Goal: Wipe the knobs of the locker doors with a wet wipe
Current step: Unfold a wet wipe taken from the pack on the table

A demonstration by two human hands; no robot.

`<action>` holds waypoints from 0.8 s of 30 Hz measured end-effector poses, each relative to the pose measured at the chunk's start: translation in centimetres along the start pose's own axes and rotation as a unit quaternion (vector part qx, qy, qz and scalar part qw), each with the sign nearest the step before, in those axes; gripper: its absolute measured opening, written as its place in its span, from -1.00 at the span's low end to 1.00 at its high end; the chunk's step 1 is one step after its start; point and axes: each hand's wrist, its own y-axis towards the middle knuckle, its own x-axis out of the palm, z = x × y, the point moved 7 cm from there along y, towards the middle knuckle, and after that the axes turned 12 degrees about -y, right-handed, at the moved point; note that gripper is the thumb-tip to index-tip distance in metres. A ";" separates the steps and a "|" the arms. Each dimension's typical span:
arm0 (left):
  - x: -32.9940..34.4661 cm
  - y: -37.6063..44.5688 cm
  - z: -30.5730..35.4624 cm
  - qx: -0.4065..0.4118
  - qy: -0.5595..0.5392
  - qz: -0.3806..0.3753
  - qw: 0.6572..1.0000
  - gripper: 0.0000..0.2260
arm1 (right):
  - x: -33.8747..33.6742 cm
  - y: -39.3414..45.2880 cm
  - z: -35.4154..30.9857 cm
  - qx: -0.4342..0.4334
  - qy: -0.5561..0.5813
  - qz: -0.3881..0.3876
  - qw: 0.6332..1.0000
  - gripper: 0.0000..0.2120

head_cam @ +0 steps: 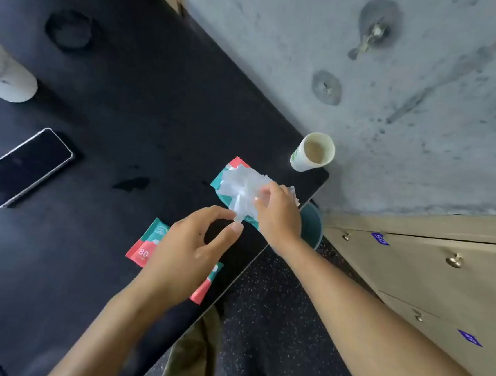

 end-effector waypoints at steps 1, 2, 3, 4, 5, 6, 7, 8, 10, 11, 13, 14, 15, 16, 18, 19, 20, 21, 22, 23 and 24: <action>0.2 1.0 -0.5 -0.007 0.007 -0.007 1.000 -0.66 | 0.3 0.4 0.0 -0.006 -0.004 0.013 1.000 -0.86; 0.4 1.8 -1.1 -0.020 0.013 -0.010 1.000 -0.66 | 0.6 1.0 0.1 -0.008 -0.009 0.025 1.000 -0.89; 0.6 2.5 -1.8 -0.024 0.012 -0.011 1.000 -0.66 | 0.9 1.2 0.2 -0.016 -0.015 0.033 0.999 -0.90; 0.8 3.0 -2.3 -0.031 0.007 -0.018 0.999 -0.67 | 1.1 1.2 0.3 -0.018 -0.022 0.033 0.999 -0.91; 1.1 3.4 -2.9 -0.037 0.001 -0.020 0.999 -0.68 | 1.2 1.4 0.4 -0.025 -0.020 0.036 0.999 -0.91; 1.2 3.4 -3.3 -0.043 0.000 -0.020 0.999 -0.68 | 1.2 1.4 0.4 -0.034 -0.016 0.038 0.999 -0.91; 1.4 3.9 -3.8 -0.050 -0.001 -0.021 0.999 -0.69 | 1.2 1.7 0.5 -0.040 -0.013 0.036 0.998 -0.91; 1.5 4.0 -4.0 -0.053 -0.003 -0.021 0.998 -0.70 | 1.0 1.6 0.5 -0.044 -0.012 0.031 0.998 -0.92; 1.7 4.2 -4.2 -0.062 0.002 -0.019 0.998 -0.70 | 0.6 1.3 0.6 -0.045 0.002 0.021 0.999 -0.90; 1.7 4.3 -4.2 -0.063 0.003 -0.019 0.998 -0.69 | 0.2 1.2 0.7 -0.041 0.012 0.020 0.999 -0.88; 1.5 4.4 -3.7 -0.056 0.007 -0.018 0.998 -0.67 | -1.1 0.6 0.9 -0.029 0.025 0.024 0.999 -0.83; 1.3 4.3 -3.3 -0.052 0.009 -0.017 0.998 -0.67 | -1.9 0.3 0.9 -0.024 0.033 0.028 0.999 -0.82; 1.1 4.1 -2.7 -0.048 0.009 -0.015 0.999 -0.67 | -2.9 -0.1 0.8 -0.021 0.043 0.034 0.998 -0.81; 0.9 3.8 -2.0 -0.042 0.009 -0.011 0.999 -0.67 | -4.1 -0.6 0.7 -0.017 0.057 0.040 0.997 -0.82; 0.4 3.1 0.0 -0.025 0.011 -0.009 1.000 -0.68 | -7.0 -1.8 0.3 -0.008 0.083 0.054 0.995 -0.82; 0.2 2.7 1.1 -0.017 0.011 -0.008 1.000 -0.68 | -8.5 -2.5 0.1 -0.004 0.095 0.059 0.994 -0.83; 0.0 2.2 2.3 -0.010 0.010 -0.009 1.000 -0.67 | -10.0 -3.3 -0.1 -0.001 0.109 0.063 0.992 -0.83; -0.3 1.8 3.5 0.001 0.010 -0.009 1.000 -0.67 | -11.5 -4.1 -0.3 0.004 0.120 0.072 0.990 -0.83; -0.4 1.1 5.0 0.015 0.012 -0.009 1.000 -0.67 | -13.4 -5.1 -0.5 0.012 0.132 0.085 0.988 -0.83; -0.6 0.4 6.7 0.028 0.014 -0.010 0.999 -0.67 | -15.4 -6.2 -0.6 0.020 0.146 0.101 0.984 -0.83; -0.7 -0.3 8.3 0.042 0.014 -0.010 0.999 -0.68 | -17.3 -7.4 -0.7 0.028 0.168 0.115 0.979 -0.83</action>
